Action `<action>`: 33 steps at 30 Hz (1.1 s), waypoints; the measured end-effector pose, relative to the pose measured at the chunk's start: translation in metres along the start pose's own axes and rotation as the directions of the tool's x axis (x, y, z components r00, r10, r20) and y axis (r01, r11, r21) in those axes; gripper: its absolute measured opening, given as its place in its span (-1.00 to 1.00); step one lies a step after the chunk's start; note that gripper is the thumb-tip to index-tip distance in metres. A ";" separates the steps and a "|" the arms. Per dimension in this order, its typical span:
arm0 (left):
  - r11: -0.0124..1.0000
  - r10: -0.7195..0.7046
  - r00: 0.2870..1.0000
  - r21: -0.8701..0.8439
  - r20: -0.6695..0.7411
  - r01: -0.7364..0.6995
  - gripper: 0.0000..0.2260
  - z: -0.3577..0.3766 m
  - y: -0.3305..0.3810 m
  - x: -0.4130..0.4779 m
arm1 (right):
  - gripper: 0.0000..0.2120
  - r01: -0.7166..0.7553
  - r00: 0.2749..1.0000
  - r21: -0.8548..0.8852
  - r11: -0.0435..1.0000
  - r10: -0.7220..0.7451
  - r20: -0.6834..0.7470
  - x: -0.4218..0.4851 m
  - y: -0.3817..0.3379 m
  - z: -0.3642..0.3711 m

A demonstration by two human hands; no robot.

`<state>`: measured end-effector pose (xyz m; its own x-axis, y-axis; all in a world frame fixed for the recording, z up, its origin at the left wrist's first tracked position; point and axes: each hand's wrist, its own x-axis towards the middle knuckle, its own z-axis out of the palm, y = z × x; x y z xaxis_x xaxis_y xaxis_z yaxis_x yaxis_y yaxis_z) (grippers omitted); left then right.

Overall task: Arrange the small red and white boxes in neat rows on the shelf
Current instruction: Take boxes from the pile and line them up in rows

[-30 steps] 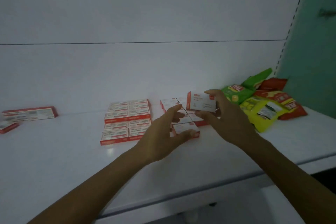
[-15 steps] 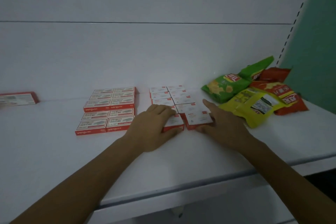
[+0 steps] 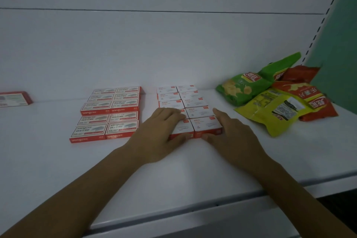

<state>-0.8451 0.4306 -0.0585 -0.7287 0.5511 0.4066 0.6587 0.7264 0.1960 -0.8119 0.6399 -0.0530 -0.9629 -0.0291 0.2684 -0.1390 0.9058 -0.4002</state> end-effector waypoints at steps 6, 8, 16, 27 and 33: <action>1.000 0.002 1.000 -0.007 -0.011 -0.002 -0.43 -0.001 0.002 -0.001 | -0.39 0.074 0.997 -0.048 0.996 -0.074 0.008 -0.006 -0.003 -0.002; 1.000 -0.008 1.000 -0.001 -0.003 0.008 -0.41 0.000 0.003 0.000 | -0.42 0.084 0.996 -0.065 0.994 -0.084 -0.002 -0.007 -0.004 -0.004; 1.000 -0.018 1.000 0.024 0.012 0.018 -0.41 -0.002 0.007 -0.002 | -0.42 0.076 0.996 -0.031 0.997 -0.075 0.044 -0.006 -0.003 -0.006; 0.973 0.041 0.999 0.227 -0.030 -0.033 -0.44 -0.026 0.018 -0.009 | -0.48 0.206 0.971 -0.040 0.978 -0.209 -0.113 -0.018 -0.042 -0.013; 0.932 0.053 0.999 0.358 0.014 -0.054 -0.52 -0.062 -0.019 -0.049 | -0.50 0.255 0.962 0.012 0.967 -0.252 -0.104 -0.015 -0.099 0.000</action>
<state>-0.8100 0.3641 -0.0266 -0.6953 0.5943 0.4041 0.5864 0.7942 -0.1590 -0.7839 0.5506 -0.0178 -0.8673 -0.2125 0.4502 -0.3825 0.8632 -0.3294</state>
